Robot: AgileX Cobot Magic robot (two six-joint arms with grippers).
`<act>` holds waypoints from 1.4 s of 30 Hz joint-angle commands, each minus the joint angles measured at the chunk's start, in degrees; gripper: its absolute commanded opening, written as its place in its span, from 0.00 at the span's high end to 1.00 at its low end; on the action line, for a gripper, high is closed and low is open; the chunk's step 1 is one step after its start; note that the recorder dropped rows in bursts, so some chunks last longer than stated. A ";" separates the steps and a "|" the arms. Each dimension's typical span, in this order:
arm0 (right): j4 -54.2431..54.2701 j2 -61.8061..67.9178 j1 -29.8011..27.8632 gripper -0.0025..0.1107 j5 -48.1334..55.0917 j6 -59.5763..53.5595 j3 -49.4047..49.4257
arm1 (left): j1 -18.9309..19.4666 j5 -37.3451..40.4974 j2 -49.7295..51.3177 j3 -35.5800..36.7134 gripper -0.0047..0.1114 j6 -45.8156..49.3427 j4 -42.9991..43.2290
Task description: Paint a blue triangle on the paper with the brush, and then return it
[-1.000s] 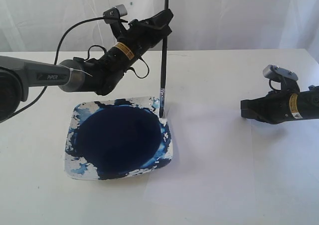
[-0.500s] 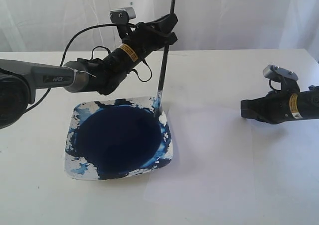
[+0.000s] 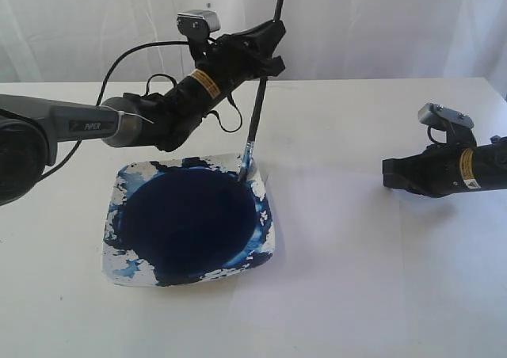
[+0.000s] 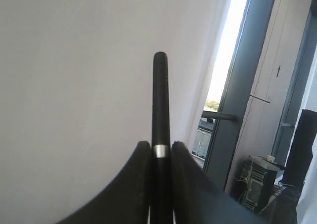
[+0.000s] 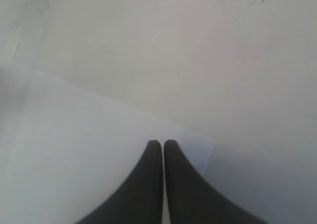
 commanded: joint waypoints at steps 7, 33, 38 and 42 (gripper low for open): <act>0.06 -0.45 -0.07 0.95 0.58 -0.77 -0.02 | -0.25 -1.56 -1.51 -0.25 0.96 -0.71 -5.14; 0.06 -0.45 -0.07 0.95 0.58 -0.77 -0.02 | -3.84 -1.56 -3.23 -0.25 0.96 -33.50 13.05; 0.06 -0.45 -0.07 0.95 0.58 -0.77 -0.02 | -7.59 -1.56 -3.23 -0.25 0.96 -31.85 13.50; 0.06 -0.45 -0.07 0.95 0.58 -0.77 -0.02 | -10.28 -1.56 -3.23 -0.25 0.96 -29.20 13.50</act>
